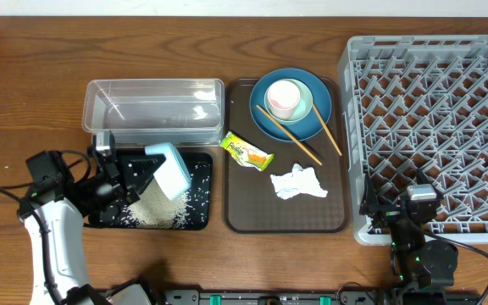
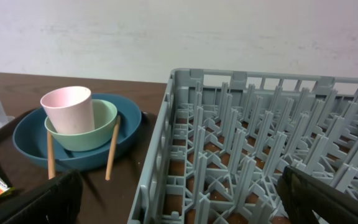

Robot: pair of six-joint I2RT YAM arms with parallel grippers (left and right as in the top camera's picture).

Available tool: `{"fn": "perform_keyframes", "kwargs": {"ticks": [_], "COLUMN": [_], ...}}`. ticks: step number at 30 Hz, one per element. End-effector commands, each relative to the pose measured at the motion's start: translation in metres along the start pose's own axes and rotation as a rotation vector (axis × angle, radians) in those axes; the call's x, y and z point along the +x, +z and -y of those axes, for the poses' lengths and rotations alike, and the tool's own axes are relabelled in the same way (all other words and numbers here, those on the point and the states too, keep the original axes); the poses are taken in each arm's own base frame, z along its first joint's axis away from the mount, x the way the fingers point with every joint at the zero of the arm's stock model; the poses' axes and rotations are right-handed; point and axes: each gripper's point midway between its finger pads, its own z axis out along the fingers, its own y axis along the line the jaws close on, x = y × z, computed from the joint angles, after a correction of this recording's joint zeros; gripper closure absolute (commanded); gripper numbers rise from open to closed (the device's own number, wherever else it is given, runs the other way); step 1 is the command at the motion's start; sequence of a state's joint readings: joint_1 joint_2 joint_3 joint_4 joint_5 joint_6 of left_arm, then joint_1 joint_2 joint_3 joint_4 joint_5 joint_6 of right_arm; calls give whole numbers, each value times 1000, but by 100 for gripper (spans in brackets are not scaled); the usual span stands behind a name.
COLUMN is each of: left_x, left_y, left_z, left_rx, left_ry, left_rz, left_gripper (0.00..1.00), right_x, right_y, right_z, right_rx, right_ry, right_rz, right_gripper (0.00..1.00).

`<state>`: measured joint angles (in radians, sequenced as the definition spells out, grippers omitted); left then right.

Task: Sort waste into correct bins and load items into the dishwasher rack
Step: 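Tilt the bowl with the left gripper to pour rice onto the black tray, then carry the emptied bowl with the left gripper back to the brown tray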

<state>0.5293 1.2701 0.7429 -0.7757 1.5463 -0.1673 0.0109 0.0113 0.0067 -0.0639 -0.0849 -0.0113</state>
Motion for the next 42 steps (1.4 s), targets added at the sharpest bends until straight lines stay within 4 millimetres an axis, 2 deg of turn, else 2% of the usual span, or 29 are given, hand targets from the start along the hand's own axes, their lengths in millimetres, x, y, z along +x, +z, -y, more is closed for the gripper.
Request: {"fn": "perform_keyframes", "kwargs": {"ticks": [1, 17, 20, 22, 24, 27, 28, 30, 31, 33, 37, 42], "left_x": [-6, -9, 3, 7, 1, 13, 13, 0, -1, 2, 0, 14], "left_y": [-1, -1, 2, 5, 5, 7, 8, 8, 8, 8, 8, 19], "left_z": [3, 6, 5, 5, 2, 6, 7, -1, -8, -11, -12, -12], "left_rx": [15, 27, 25, 22, -1, 22, 20, -35, -76, -89, -94, -101], "left_ry": [40, 71, -30, -8, 43, -54, -8, 111, 77, -2, 21, 17], "left_rz": [7, 3, -18, -31, -20, -48, -51, -24, -12, -12, -11, -71], "left_gripper": [94, 93, 94, 94, 94, 94, 94, 94, 94, 94, 94, 94], "right_x": [1, 1, 1, 1, 1, 1, 1, 1, 1, 1, 1, 2], "right_y": [0, 0, 0, 0, 0, 0, 0, 0, 0, 0, 0, 0], "right_z": [-1, -1, -1, -1, -1, -1, -1, -1, -1, -1, -1, -1], "right_rx": [-3, -3, -3, -3, -3, -3, -3, -3, -3, -3, -3, -3], "right_ry": [-5, -5, -5, -5, -5, -5, -5, -5, -5, -5, -5, -5], "right_rz": [-3, -3, -3, -3, -3, -3, -3, -3, -3, -3, -3, -5], "right_gripper": [1, 1, 1, 1, 1, 1, 1, 1, 1, 1, 1, 1]}}
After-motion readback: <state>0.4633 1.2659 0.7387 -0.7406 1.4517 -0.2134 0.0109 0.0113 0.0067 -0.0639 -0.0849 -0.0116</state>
